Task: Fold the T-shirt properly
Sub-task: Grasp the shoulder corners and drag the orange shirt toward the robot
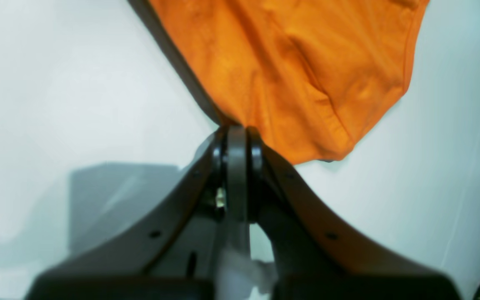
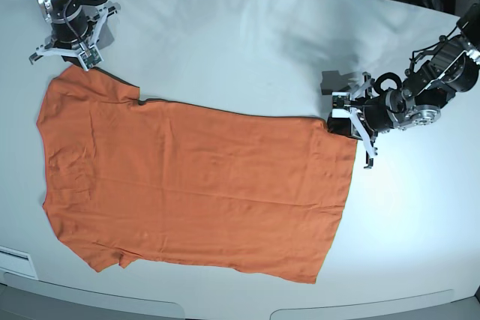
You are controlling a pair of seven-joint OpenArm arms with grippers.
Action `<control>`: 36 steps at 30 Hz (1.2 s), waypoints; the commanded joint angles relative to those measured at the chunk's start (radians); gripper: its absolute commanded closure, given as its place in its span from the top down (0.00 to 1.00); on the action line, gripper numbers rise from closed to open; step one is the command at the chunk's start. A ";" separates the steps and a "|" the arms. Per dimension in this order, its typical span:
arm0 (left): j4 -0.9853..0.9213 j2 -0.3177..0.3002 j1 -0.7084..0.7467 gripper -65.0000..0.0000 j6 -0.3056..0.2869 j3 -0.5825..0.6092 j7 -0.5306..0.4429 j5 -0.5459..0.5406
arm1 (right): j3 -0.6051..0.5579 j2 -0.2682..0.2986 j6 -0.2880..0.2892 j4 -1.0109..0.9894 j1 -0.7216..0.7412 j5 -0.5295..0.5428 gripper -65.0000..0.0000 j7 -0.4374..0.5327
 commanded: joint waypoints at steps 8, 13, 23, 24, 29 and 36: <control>0.107 -0.095 0.006 0.00 -0.054 0.011 0.048 0.011 | 0.006 0.087 -0.005 0.098 -0.011 0.003 0.00 -0.078; 0.226 -0.178 0.023 0.00 -0.046 0.011 0.089 0.008 | 0.007 0.115 -0.005 0.148 -0.062 0.000 0.00 -0.092; 0.496 -0.324 0.185 0.00 0.044 0.011 0.186 -0.011 | 0.007 0.114 -0.077 0.338 -0.269 -0.103 0.00 -0.133; 0.517 -0.331 0.201 0.00 0.058 0.011 0.201 -0.011 | 0.007 0.114 -0.085 0.351 -0.294 -0.106 0.00 -0.142; 0.583 -0.345 0.239 0.00 0.094 0.011 0.254 -0.004 | 0.007 0.114 -0.151 0.380 -0.404 -0.106 0.00 -0.193; 0.622 -0.349 0.239 0.00 0.082 0.011 0.285 -0.005 | 0.007 0.114 -0.211 0.380 -0.513 -0.167 0.00 -0.223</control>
